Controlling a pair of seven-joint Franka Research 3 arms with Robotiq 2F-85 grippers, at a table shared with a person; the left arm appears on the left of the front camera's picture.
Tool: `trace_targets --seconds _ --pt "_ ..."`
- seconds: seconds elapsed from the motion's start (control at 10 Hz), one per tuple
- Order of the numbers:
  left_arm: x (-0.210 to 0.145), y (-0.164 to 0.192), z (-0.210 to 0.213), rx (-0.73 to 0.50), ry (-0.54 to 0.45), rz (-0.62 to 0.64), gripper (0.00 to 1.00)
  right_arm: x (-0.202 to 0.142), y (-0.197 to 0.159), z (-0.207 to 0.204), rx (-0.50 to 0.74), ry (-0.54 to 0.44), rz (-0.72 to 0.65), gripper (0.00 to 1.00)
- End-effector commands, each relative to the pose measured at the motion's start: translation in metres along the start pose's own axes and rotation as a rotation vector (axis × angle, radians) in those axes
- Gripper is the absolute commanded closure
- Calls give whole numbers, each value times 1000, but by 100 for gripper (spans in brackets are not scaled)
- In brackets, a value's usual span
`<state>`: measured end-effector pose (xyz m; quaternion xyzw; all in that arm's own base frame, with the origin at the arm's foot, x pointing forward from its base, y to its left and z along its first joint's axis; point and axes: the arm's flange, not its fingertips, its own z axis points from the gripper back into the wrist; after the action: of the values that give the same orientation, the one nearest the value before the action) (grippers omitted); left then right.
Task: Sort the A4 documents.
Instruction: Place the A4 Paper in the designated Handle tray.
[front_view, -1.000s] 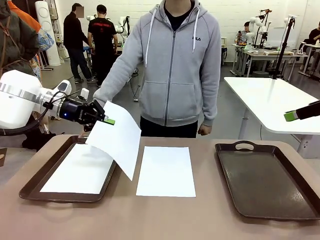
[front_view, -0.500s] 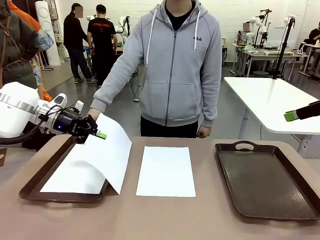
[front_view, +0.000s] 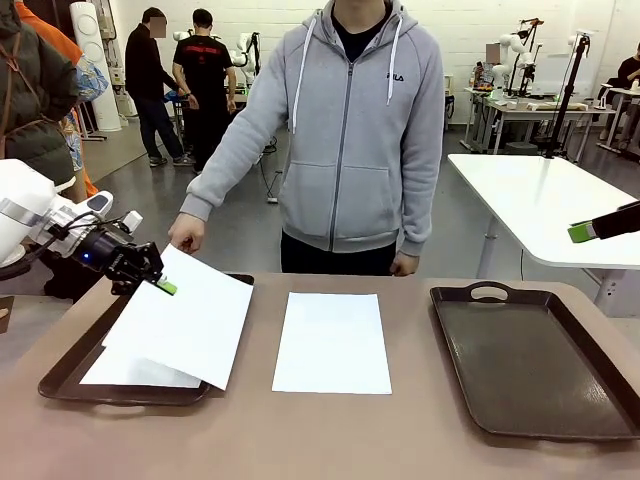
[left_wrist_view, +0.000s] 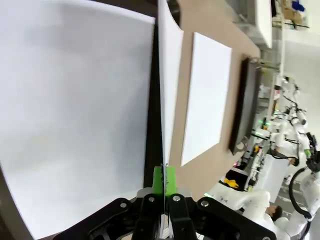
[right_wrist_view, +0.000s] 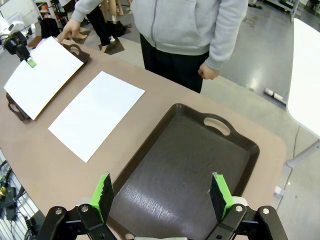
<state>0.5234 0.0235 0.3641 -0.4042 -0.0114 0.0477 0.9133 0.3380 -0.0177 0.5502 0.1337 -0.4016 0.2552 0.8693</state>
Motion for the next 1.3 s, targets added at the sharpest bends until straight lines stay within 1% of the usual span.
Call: trace_targets --seconds 0.0,0.1,0.4,0.7,0.9,1.2 --pt "5 -5 6 120 24 21 99 0 0 -2 8 -1 -1 0" --pt "11 -4 11 163 34 23 99 0 0 -2 8 -1 -1 0" --pt "21 11 23 230 69 51 99 0 0 -2 8 -1 -1 0" --pt "34 12 17 236 56 18 99 0 0 -2 8 -1 -1 0" --pt "36 14 14 221 20 13 99 0 0 -2 8 -1 -1 0" --pt "47 15 7 216 38 1 99 0 0 -2 8 -1 -1 0"
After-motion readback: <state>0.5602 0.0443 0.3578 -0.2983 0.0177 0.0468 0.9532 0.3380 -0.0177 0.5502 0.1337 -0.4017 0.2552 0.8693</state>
